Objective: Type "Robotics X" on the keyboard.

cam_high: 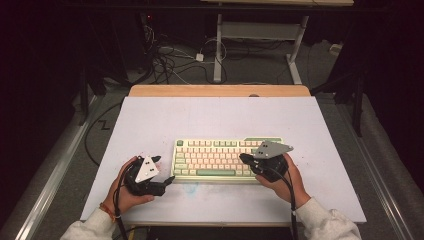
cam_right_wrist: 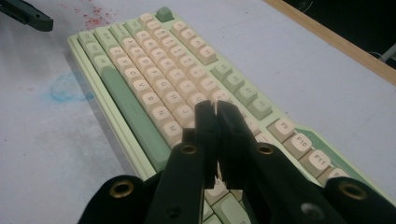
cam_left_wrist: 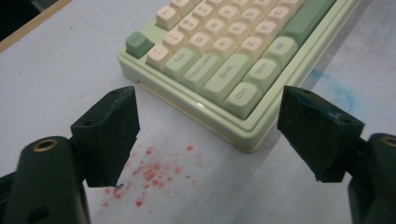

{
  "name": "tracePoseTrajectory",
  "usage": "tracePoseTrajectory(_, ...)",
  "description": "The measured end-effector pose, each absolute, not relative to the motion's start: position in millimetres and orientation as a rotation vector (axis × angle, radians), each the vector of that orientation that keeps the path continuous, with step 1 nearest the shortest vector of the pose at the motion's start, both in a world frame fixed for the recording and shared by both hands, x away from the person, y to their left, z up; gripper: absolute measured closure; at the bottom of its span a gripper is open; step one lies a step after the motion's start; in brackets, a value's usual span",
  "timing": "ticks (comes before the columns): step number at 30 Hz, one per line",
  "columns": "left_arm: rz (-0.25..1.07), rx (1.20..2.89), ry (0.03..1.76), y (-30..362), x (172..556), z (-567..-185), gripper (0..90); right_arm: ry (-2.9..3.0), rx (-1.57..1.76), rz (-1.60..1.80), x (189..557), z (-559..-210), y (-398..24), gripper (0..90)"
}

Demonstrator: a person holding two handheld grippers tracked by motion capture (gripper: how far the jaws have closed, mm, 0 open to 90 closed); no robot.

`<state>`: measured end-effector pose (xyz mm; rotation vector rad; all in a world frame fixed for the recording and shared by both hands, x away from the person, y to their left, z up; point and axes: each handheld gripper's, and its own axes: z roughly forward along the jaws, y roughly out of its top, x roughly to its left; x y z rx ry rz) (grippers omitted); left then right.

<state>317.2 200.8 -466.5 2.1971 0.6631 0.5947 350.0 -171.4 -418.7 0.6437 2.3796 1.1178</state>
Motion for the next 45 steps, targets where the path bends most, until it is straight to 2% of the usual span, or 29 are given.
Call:
tracePoseTrajectory(5,0.532,2.185,0.636,188,319,-464,33.2,2.391,0.625,1.115,348,-420,-166,89.5)
tracePoseTrajectory(8,0.536,2.196,0.618,180,320,-465,26.8,2.400,0.613,1.110,347,-422,-163,89.8)
tracePoseTrajectory(10,0.525,2.186,0.609,175,321,-463,26.4,2.406,0.600,1.106,346,-424,-161,89.4)
tracePoseTrajectory(12,0.520,2.186,0.590,168,323,-460,34.1,2.410,0.593,1.106,345,-425,-160,89.5)
tracePoseTrajectory(13,0.502,2.186,0.577,164,325,-459,34.7,2.410,0.589,1.107,344,-426,-160,89.0)
tracePoseTrajectory(17,0.410,2.181,0.546,150,333,-455,53.3,2.404,0.589,1.113,343,-426,-162,85.8)
tracePoseTrajectory(20,0.399,2.201,0.548,145,338,-455,61.8,2.392,0.606,1.118,342,-426,-163,83.9)
tracePoseTrajectory(24,0.377,2.212,0.558,142,343,-455,70.6,2.361,0.623,1.136,341,-425,-168,71.9)
tracePoseTrajectory(27,0.359,2.225,0.562,139,347,-455,78.4,2.312,0.631,1.152,340,-424,-172,54.0)
tracePoseTrajectory(31,0.339,2.251,0.544,132,350,-454,87.1,2.258,0.640,1.172,337,-421,-179,41.7)
tracePoseTrajectory(36,0.337,2.287,0.514,118,351,-456,87.5,2.202,0.638,1.182,335,-419,-187,35.1)
tracePoseTrajectory(45,0.329,2.341,0.473,102,357,-459,87.6,2.183,0.646,1.165,330,-422,-196,31.4)
